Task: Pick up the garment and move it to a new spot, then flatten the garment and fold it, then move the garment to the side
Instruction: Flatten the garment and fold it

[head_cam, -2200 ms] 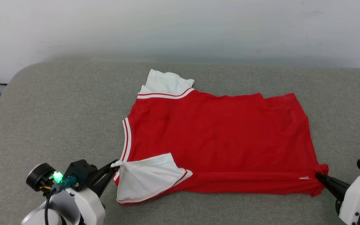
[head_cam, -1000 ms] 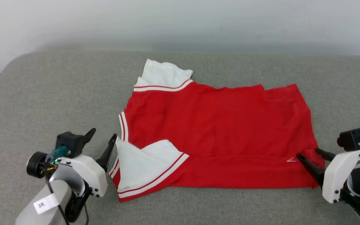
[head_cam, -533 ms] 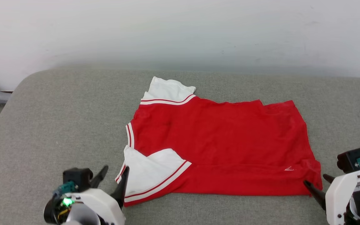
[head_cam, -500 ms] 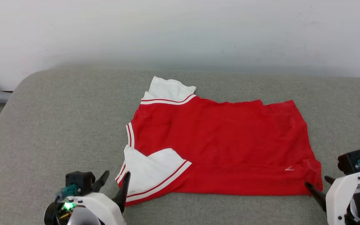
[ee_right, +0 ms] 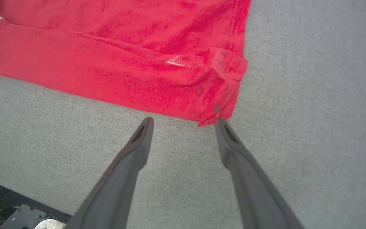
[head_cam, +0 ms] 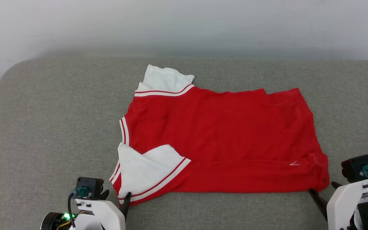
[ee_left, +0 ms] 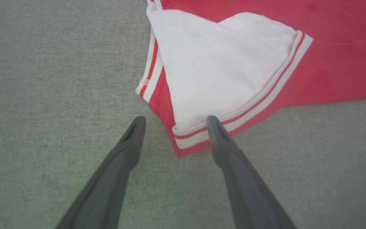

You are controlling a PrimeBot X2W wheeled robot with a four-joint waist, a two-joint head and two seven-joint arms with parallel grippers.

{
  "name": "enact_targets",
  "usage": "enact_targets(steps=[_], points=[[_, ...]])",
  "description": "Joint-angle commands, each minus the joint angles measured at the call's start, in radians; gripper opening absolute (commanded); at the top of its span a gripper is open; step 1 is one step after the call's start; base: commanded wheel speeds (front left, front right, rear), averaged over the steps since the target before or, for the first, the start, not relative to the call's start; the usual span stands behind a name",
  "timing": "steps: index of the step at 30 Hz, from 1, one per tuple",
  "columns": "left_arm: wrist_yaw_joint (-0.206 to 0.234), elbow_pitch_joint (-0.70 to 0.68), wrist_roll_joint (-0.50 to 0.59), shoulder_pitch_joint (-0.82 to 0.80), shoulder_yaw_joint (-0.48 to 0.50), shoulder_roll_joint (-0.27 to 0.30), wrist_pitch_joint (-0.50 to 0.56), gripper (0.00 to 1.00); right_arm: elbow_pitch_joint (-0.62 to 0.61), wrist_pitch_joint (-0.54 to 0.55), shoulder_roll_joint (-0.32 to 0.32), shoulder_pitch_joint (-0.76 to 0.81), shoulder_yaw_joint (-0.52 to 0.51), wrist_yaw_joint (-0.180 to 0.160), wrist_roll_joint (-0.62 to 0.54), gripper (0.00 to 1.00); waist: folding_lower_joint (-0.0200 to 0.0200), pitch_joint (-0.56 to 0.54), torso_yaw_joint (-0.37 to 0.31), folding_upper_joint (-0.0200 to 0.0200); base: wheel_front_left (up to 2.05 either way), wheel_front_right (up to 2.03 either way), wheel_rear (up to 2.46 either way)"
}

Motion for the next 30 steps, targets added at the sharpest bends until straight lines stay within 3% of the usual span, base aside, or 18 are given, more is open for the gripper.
enact_targets(steps=[1, 9, 15, 16, 18, 23, 30], points=[[0.006, 0.015, 0.003, -0.013, -0.002, 0.002, 0.012, 1.0, -0.022, 0.012, 0.014, 0.014, -0.008, -0.001, -0.007, 1.0, 0.0001, 0.018, -0.013, -0.0001, 0.0, 0.0, 0.0], [0.018, 0.115, 0.022, -0.055, -0.011, -0.001, 0.024, 1.0, -0.058, 0.029, 0.031, 0.015, -0.013, -0.001, -0.026, 1.0, 0.0001, 0.061, -0.037, -0.0001, 0.0, 0.0, 0.0], [-0.022, 0.201, 0.0, -0.06, -0.042, -0.019, 0.073, 1.0, -0.06, 0.025, 0.028, 0.009, -0.016, -0.001, -0.026, 1.0, 0.0001, 0.082, -0.045, -0.0001, 0.0, 0.0, 0.0], [-0.032, 0.215, -0.008, -0.055, -0.052, -0.023, 0.087, 0.91, -0.058, 0.024, 0.028, 0.007, -0.015, -0.001, -0.026, 1.0, 0.0001, 0.084, -0.046, -0.0001, 0.0, 0.0, 0.0], [-0.07, 0.245, -0.028, -0.05, -0.077, -0.035, 0.124, 0.0, -0.049, 0.023, 0.024, 0.0, -0.014, -0.001, -0.028, 1.0, 0.0001, 0.085, -0.046, -0.0001, 0.0, 0.0, 0.0], [-0.093, 0.253, -0.038, -0.048, -0.062, -0.045, 0.066, 0.0, -0.029, 0.022, 0.008, 0.0, -0.022, -0.001, -0.051, 1.0, 0.0001, 0.067, -0.037, -0.0001, 0.0, 0.0, 0.0], [-0.068, 0.164, -0.01, -0.078, -0.009, -0.024, -0.051, 0.0, 0.008, 0.003, -0.008, -0.034, -0.054, -0.001, -0.105, 1.0, 0.0001, 0.034, -0.007, -0.0001, 0.0, 0.0, 0.0]])
